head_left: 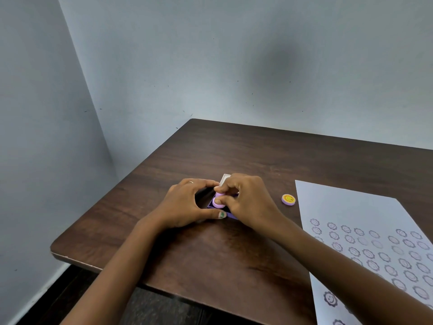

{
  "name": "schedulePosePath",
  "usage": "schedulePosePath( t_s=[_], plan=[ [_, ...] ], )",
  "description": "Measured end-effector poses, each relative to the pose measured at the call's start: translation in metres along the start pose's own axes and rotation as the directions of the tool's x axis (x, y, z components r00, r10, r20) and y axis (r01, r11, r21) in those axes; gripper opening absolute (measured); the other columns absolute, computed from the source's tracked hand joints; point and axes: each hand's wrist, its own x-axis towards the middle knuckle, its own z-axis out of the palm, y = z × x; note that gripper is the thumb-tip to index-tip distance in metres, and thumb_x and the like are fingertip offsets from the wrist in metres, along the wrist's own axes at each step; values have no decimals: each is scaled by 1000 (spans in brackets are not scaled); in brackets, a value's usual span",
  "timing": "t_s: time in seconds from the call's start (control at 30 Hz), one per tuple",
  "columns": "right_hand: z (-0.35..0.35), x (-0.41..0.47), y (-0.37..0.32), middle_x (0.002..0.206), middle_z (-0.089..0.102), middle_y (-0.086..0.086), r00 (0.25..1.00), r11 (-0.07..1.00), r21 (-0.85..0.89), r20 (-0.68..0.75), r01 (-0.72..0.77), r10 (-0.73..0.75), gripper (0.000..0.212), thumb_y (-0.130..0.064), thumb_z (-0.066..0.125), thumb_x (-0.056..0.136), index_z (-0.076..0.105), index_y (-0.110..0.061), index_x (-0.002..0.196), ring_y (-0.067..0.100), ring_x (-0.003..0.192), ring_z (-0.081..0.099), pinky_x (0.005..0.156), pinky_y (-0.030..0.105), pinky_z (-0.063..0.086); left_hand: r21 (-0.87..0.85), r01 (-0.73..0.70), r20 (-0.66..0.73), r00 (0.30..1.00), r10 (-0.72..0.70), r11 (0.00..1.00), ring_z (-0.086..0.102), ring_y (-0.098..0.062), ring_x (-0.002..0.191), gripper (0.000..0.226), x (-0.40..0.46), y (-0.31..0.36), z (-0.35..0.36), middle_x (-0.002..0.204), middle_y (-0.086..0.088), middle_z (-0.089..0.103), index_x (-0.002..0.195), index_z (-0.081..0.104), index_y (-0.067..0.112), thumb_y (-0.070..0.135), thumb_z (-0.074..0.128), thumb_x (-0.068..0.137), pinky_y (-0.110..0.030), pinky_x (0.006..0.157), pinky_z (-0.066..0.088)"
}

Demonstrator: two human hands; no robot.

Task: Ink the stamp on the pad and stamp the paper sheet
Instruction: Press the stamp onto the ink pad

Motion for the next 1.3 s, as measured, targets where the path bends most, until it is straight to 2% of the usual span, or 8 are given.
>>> schedulePosePath(
  t_s=[0.27,0.47,0.63,0.8,1.07,1.23,1.3],
  plan=[
    [0,0,1,87,73,6,1000,1000,-20,8,2,-2,15,-11,74,69,73,-8,85,15,75,64,73,31,52,-5,-6,2,1000,6,1000,37,2,116,71,0,1,0,124,27,53,123,49,48,70,65,57,-23,92,23],
    [0,0,0,88,73,5,999,999,-30,42,26,-25,16,-11,73,70,72,-9,87,13,76,64,72,28,52,-14,-17,2,1000,17,1000,36,6,112,76,0,0,-1,116,32,51,122,49,48,76,60,53,-23,91,24],
    [0,0,0,87,73,5,1000,1000,-28,11,2,-2,17,-11,75,69,73,-9,86,12,75,62,72,26,50,-14,-9,10,1000,9,1000,36,4,113,72,1,-1,0,121,27,53,123,48,49,72,64,57,-25,93,25],
    [1,-1,-1,87,72,5,1000,998,-57,10,11,-10,15,-10,74,69,72,-8,83,15,76,63,70,23,47,-17,-16,8,1000,16,1000,36,5,112,75,0,1,-1,113,32,50,121,49,49,78,58,53,-25,92,26],
    [1,-2,0,87,73,4,1000,999,-34,-17,-17,17,14,-12,75,68,72,-10,82,9,72,59,71,25,49,-19,-11,9,1000,11,1000,38,3,113,77,0,2,-1,119,27,55,122,50,47,78,57,52,-25,92,28],
    [2,-4,-1,87,73,6,999,998,-46,-39,-31,30,15,-13,74,69,72,-9,83,16,75,63,69,22,45,-19,-6,4,1000,6,1000,37,3,113,75,0,2,-1,115,30,52,120,50,50,78,57,51,-26,92,26],
    [4,-7,-2,89,73,7,999,999,-48,-38,-21,19,16,-11,72,71,72,-8,87,17,78,64,72,26,48,-22,-3,5,1000,3,1000,38,1,114,74,0,3,-1,113,31,50,119,50,51,78,57,51,-26,93,26]
  ],
)
